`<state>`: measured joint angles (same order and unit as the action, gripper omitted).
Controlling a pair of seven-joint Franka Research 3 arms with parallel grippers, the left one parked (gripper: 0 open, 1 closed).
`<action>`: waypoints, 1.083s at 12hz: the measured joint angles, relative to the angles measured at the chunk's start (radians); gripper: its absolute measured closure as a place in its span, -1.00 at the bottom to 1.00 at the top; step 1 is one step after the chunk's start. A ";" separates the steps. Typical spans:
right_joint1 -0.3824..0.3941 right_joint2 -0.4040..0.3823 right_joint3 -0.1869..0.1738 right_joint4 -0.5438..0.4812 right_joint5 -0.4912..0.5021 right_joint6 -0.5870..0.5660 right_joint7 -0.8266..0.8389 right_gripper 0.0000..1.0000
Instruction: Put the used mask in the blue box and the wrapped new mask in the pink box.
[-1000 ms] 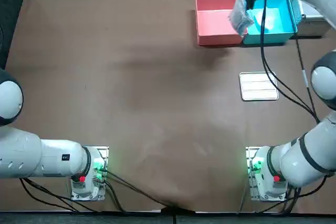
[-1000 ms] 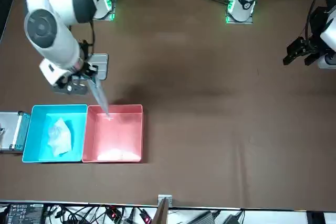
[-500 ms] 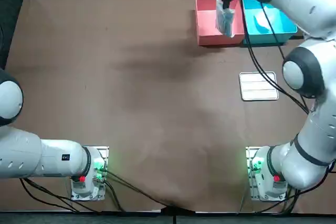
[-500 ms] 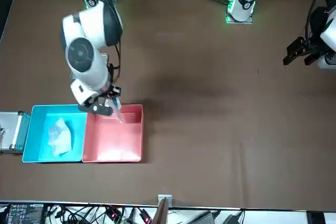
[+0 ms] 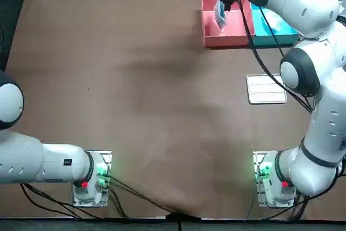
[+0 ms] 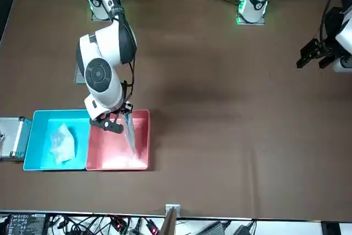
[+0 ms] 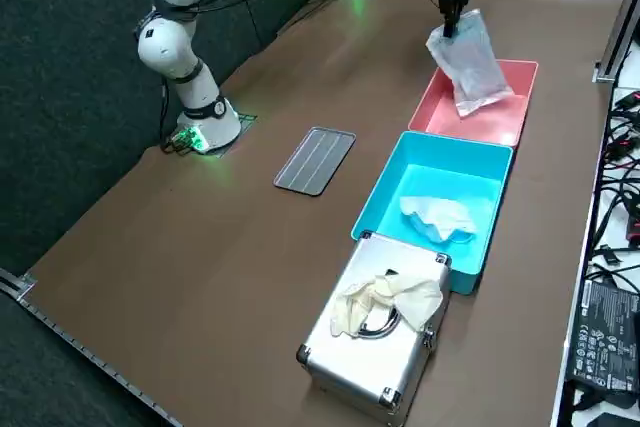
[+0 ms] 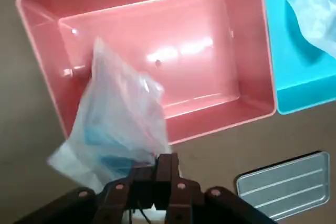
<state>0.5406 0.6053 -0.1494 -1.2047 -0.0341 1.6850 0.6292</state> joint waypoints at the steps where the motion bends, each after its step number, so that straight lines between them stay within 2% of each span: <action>1: -0.002 0.005 -0.004 0.000 -0.005 0.000 0.016 0.97; 8: -0.008 0.029 -0.010 0.003 -0.175 -0.001 0.119 0.97; 13: -0.012 0.058 -0.010 -0.007 -0.230 -0.007 0.232 0.97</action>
<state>0.5284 0.6629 -0.1596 -1.2116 -0.2640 1.6778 0.8609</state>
